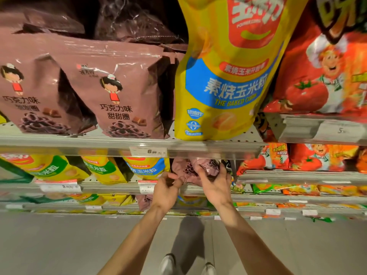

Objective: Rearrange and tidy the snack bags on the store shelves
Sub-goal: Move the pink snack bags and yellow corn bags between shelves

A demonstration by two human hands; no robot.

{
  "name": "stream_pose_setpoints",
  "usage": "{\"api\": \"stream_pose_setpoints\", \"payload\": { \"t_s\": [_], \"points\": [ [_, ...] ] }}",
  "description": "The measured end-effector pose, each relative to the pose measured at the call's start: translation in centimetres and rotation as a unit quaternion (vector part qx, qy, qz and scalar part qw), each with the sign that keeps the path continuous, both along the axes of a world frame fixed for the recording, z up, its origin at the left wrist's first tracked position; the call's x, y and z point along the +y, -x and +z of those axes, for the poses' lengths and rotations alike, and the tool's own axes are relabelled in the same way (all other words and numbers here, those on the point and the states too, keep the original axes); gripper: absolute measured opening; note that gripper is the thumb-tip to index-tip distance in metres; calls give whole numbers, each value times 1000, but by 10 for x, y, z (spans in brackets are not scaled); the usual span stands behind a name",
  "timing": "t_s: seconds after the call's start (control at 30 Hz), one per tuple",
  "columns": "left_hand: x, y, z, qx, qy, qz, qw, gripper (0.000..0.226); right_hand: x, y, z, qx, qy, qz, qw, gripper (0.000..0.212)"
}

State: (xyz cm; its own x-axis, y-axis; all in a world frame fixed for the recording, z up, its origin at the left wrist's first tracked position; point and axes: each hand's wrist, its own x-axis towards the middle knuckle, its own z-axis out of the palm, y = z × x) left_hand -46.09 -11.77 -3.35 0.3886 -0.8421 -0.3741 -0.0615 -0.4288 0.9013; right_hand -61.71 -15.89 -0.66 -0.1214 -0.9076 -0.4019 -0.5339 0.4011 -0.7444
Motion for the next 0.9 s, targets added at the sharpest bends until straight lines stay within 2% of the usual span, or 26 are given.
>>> {"api": "stream_pose_setpoints", "payload": {
  "t_s": [0.13,0.23,0.3,0.37,0.4,0.5,0.6,0.63,0.7,0.73,0.77,0.83,0.87,0.9],
  "points": [
    [11,-1,6,131,-11,26,991,24,6,8,5,-35,-26,50,998,121],
    [16,-5,2,171,-41,15,984,44,7,17,-3,-33,-41,91,994,127],
    [16,-5,5,177,-66,-11,982,56,10,23,-11,-13,-38,129,991,136],
    [12,-4,10,177,-76,-33,981,43,14,27,-16,14,-31,146,989,145],
    [9,-4,11,165,-81,-38,982,37,15,27,-17,15,-19,138,990,143],
    [-2,-3,17,131,-91,-72,985,59,19,30,-25,-9,25,132,991,119],
    [-11,0,22,118,-87,-84,986,49,25,32,-26,-28,13,148,989,121],
    [-14,1,22,115,-94,-85,985,58,28,33,-23,-34,5,157,987,124],
    [-17,2,20,95,-102,-78,987,96,33,37,-14,-48,-4,183,982,124],
    [-18,1,17,98,-101,-73,987,107,36,38,-8,-66,-9,191,979,119],
    [-18,1,16,108,-100,-73,986,108,37,40,-6,-91,-16,189,978,105],
    [-17,3,21,116,-86,-75,987,79,36,40,2,-139,-34,154,978,58],
    [-16,2,19,123,-79,-79,986,62,32,40,5,-161,-39,125,978,45],
    [-15,2,18,127,-71,-79,986,50,27,41,1,-170,-40,92,980,48]
  ]
}}
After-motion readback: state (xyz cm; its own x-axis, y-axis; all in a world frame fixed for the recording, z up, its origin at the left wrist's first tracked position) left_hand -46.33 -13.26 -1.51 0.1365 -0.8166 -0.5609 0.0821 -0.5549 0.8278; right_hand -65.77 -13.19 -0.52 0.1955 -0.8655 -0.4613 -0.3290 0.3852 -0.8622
